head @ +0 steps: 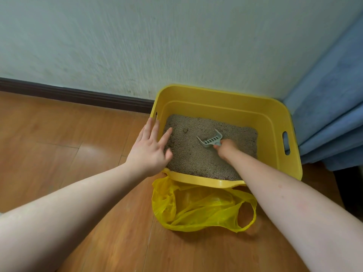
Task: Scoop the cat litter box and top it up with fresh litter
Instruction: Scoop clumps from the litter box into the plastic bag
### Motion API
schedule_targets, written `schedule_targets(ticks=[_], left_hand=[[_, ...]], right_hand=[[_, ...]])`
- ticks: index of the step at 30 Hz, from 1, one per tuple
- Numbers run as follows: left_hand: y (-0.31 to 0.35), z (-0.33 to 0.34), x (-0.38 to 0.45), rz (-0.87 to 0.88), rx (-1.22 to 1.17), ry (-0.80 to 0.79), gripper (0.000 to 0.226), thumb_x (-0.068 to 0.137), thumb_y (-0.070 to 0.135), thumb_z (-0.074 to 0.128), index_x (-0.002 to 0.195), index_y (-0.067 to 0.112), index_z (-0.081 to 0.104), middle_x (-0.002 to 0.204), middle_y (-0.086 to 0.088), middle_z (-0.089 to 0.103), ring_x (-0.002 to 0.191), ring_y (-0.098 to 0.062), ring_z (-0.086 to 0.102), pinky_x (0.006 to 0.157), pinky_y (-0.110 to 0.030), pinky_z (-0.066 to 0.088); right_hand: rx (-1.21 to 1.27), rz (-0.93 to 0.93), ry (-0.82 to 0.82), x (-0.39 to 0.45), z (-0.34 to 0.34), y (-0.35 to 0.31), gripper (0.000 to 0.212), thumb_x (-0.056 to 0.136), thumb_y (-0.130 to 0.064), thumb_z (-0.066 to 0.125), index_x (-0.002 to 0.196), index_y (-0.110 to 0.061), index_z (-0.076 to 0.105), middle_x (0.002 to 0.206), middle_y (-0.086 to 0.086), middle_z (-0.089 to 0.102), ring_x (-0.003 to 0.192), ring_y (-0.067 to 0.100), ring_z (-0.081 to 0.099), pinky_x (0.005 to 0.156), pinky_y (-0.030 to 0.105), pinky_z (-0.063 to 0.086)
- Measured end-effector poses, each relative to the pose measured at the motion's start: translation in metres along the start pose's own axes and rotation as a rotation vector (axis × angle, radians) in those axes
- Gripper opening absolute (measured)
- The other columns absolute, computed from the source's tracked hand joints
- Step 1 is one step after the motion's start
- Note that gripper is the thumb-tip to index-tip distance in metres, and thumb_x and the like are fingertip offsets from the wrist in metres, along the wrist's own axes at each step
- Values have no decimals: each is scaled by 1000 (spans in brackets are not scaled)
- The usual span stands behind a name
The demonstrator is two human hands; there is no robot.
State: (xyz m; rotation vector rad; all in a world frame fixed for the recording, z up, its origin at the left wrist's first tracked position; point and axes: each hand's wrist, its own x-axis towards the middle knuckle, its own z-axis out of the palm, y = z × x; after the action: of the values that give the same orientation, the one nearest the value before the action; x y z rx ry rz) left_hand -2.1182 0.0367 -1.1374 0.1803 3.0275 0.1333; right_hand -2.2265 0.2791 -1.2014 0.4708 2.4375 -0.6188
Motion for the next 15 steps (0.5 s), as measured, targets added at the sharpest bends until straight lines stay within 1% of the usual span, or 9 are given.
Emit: schedule_targets(ticks=[2,3,6,8,9,11,12,15], left_hand=[[0,1,0,-1,0,16,76,87,55,11,156,24,19,162,-21,6,149,-35,-12,121,-47,1],[-1,2,1,-2,4,17,77,86,55,10,155,23,20,162,-21,7,149,-35,-12,122,-47,1],[-1,2,1,-5,10,2,79,85,56,8,156,24,19,162,-20,5,149,-34,-14,122,-46,0],[-2,0,1,-7,5,-18,79,84,57,6,156,25,16,163,-18,3,149,-32,-16,122,-45,-1],[-2,0,1,-6,8,-29,80,84,58,5,156,25,14,163,-16,2,148,-32,-17,122,-45,-2],[-2,-1,1,-10,23,-47,79,84,59,3,156,26,11,164,-14,1,148,-31,-20,122,-45,-3],[-2,-1,2,-10,26,-54,79,85,59,3,157,27,10,164,-13,0,148,-30,-21,122,-45,-4],[-2,-1,1,-4,6,-41,79,85,59,3,157,26,13,164,-14,4,148,-30,-20,122,-45,-4]], right_hand=[[62,-18,-15,-2,6,1,36,99,-26,49,129,-6,54,121,11,61,104,28,59,76,28,42],[86,-28,-19,-3,6,1,36,100,-25,47,130,-5,52,124,12,59,109,29,57,79,29,40],[113,-58,-40,-10,-1,2,38,102,-25,43,134,-5,48,131,14,55,114,29,54,85,32,41],[97,-93,-61,-16,-10,5,42,102,-25,41,140,-6,42,136,14,51,120,30,51,93,36,41],[96,-108,-73,-19,-16,9,44,103,-26,41,142,-8,39,139,14,49,122,31,49,94,37,41],[96,-147,-82,-23,-25,20,46,102,-30,42,143,-12,38,138,13,50,120,30,51,92,38,42],[110,-169,-73,-25,-29,25,45,101,-31,42,142,-13,40,136,12,53,116,29,53,89,37,43],[153,-237,-35,-34,-40,41,38,101,-30,44,134,-13,47,117,6,61,94,20,57,71,30,42]])
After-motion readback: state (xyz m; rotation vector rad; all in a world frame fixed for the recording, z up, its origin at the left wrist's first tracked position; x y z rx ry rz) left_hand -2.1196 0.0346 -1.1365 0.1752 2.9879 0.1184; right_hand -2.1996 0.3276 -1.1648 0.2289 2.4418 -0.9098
